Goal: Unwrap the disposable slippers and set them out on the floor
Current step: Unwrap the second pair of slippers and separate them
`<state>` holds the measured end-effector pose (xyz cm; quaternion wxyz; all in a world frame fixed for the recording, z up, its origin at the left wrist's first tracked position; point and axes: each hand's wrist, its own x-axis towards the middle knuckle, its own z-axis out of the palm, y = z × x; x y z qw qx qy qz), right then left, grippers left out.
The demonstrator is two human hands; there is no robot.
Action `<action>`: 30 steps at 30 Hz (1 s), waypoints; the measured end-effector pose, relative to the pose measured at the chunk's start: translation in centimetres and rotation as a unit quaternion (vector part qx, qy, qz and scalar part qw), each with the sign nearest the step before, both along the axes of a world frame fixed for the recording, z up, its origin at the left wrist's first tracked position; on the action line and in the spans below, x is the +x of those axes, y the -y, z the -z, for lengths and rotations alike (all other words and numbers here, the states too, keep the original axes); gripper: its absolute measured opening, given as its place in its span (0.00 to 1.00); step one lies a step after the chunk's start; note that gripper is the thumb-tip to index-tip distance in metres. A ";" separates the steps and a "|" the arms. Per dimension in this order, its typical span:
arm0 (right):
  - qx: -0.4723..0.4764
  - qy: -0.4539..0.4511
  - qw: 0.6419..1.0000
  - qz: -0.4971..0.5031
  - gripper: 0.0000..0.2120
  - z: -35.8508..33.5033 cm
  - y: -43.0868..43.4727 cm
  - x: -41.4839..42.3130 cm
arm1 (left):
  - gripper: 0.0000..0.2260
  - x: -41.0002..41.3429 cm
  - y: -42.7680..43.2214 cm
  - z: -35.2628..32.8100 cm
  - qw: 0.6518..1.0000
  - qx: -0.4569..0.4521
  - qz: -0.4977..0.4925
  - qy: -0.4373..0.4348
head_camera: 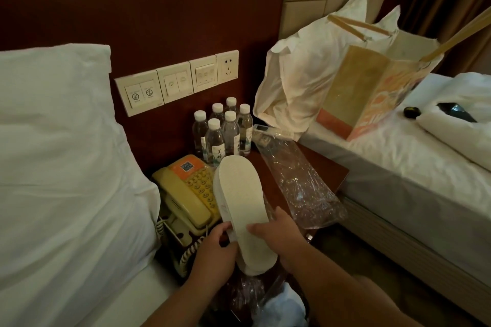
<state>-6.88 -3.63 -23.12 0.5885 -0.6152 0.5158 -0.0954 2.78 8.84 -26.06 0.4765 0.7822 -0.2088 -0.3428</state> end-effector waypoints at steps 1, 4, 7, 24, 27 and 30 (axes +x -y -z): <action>0.026 0.014 1.000 0.004 0.37 0.0 0.4 -0.1 | 0.12 -0.1 0.0 0.0 1.000 -0.006 0.000 -0.006; 0.080 0.062 0.995 0.004 0.19 -0.4 0.6 -0.4 | 0.12 -0.2 0.1 0.0 0.999 -0.034 0.003 -0.014; 0.104 0.093 0.990 0.000 0.19 -0.8 0.5 -0.5 | 0.13 -0.4 0.1 -0.1 0.998 -0.063 -0.012 -0.016; 0.151 0.238 0.959 0.015 0.18 -3.0 0.5 -3.1 | 0.16 1.6 1.0 -2.1 0.983 -0.102 -0.125 -0.084; 0.072 0.198 0.978 0.001 0.20 -4.7 0.6 -3.7 | 0.14 1.6 1.2 -3.2 0.981 -0.109 -0.144 -0.074; -0.016 0.145 0.989 0.000 0.21 -6.4 1.0 -4.3 | 0.14 1.0 1.3 -4.6 0.983 -0.113 -0.137 -0.043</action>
